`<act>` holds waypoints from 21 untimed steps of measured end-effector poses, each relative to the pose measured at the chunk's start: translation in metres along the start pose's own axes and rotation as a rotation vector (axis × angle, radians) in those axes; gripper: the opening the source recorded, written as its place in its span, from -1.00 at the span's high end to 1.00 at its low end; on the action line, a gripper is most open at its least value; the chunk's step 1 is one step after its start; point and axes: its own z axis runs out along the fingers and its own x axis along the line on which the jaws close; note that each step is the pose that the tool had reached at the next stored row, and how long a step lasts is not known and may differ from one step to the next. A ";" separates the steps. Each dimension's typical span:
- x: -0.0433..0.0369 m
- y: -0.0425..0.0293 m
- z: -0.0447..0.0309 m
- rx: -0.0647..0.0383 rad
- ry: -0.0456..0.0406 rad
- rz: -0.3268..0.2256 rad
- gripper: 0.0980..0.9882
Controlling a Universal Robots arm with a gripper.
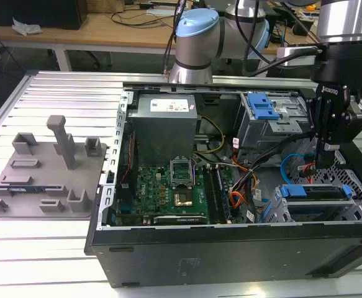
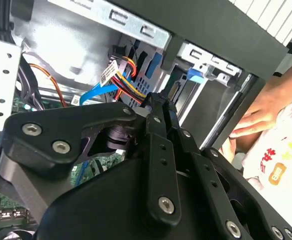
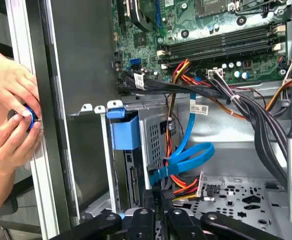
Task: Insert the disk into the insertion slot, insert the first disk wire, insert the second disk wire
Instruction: 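Insert the first disk wire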
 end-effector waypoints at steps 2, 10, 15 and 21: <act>-0.0002 -0.0023 0.0002 -0.005 -0.0049 -0.002 0.85; -0.0012 -0.0120 0.0009 -0.116 -0.0363 -0.049 0.85; 0.0037 -0.0195 0.0039 -0.127 -0.0784 -0.051 0.85; 0.0150 -0.0213 0.0070 -0.146 -0.1438 -0.055 0.85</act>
